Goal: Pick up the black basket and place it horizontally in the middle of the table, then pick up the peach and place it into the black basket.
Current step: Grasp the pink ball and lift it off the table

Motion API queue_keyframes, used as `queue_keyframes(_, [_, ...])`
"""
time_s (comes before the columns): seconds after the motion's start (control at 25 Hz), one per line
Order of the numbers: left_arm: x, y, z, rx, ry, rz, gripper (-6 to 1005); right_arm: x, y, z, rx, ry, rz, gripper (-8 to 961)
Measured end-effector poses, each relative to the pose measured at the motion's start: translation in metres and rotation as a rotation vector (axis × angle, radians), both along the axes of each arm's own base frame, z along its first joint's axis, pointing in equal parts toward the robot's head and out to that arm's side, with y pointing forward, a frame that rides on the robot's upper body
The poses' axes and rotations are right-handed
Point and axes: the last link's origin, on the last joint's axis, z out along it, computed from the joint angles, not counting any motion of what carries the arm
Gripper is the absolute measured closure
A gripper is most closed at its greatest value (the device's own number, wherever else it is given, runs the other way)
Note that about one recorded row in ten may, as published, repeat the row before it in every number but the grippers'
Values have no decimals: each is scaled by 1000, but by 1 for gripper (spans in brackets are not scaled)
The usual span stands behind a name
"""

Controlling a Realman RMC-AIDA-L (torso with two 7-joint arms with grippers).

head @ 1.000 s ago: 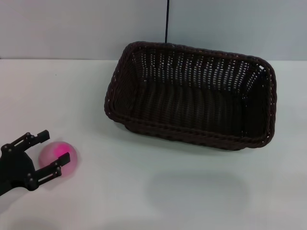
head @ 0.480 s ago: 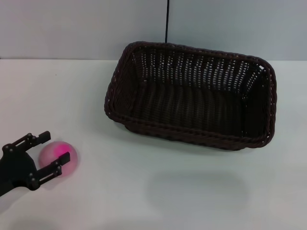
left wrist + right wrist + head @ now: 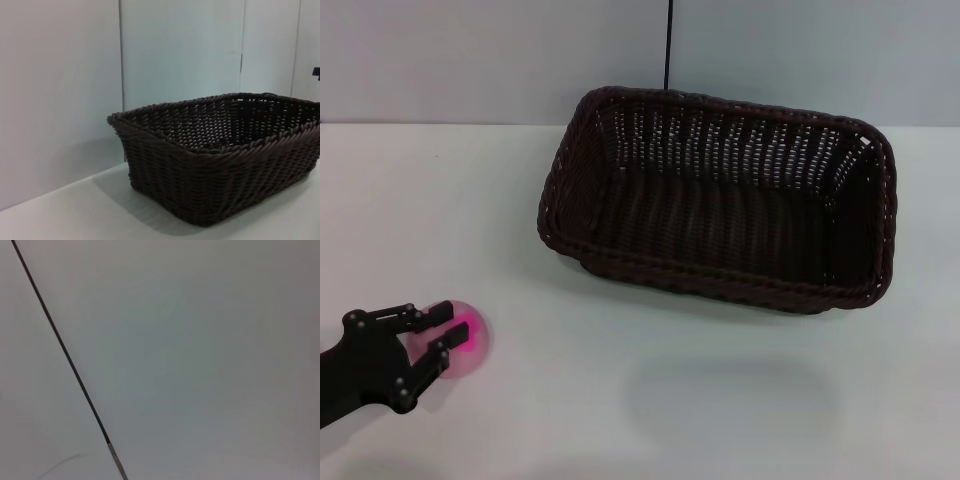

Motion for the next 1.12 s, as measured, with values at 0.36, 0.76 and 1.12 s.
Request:
queue_keyframes(0.36, [-1,4,0,8,8,9,853,0,0,-1,-5,-2,1,543])
queue_keyframes(0.76, [4,6,1,8,-15,-17,966,0,0,-3,-10,5,-7,542])
queue_keyframes(1.12, [31,16,11,98,-192,-94,923,0,1,-5,-12,9,-5,542])
